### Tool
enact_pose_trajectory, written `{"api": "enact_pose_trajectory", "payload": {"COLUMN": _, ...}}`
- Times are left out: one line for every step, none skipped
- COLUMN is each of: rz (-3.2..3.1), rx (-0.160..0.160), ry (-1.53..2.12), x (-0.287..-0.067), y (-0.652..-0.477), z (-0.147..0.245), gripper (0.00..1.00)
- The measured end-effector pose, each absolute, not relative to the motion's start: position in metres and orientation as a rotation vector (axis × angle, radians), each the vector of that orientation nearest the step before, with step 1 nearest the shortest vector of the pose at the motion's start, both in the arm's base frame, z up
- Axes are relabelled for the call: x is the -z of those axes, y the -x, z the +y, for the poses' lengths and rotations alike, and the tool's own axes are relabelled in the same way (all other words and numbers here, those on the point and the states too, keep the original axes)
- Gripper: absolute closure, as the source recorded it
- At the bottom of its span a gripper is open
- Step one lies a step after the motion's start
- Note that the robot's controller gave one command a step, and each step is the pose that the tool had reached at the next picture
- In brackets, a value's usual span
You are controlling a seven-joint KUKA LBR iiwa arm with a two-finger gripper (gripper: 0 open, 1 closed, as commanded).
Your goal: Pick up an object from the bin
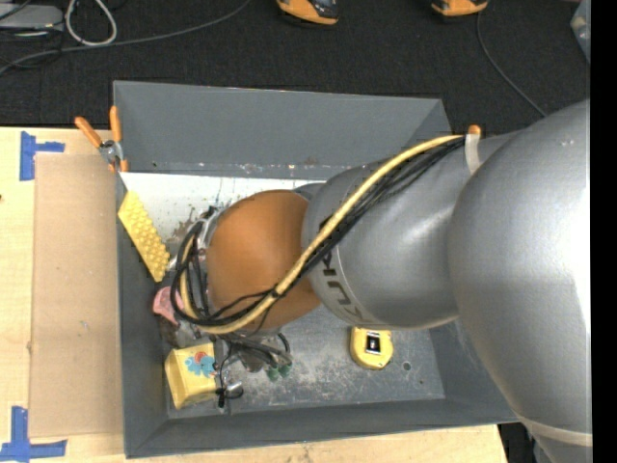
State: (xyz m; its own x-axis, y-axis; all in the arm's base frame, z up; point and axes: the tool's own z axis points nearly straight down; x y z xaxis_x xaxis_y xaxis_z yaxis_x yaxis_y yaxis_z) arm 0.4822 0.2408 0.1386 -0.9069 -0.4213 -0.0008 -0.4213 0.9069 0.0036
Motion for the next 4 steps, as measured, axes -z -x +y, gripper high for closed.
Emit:
{"api": "enact_pose_trajectory", "payload": {"rz": -3.059, "rx": 0.008, "ry": -0.752, "x": -0.078, "y": -0.487, "z": 0.245, "gripper": 1.0}}
{"api": "enact_pose_trajectory", "payload": {"rz": -3.06, "rx": 0.008, "ry": -0.75, "x": -0.078, "y": -0.487, "z": 0.245, "gripper": 1.0}}
{"api": "enact_pose_trajectory", "payload": {"rz": -3.027, "rx": 0.004, "ry": -0.833, "x": -0.103, "y": -0.477, "z": 0.24, "gripper": 1.0}}
{"api": "enact_pose_trajectory", "payload": {"rz": -2.921, "rx": 0.006, "ry": -1.158, "x": -0.199, "y": -0.487, "z": 0.218, "gripper": 1.0}}
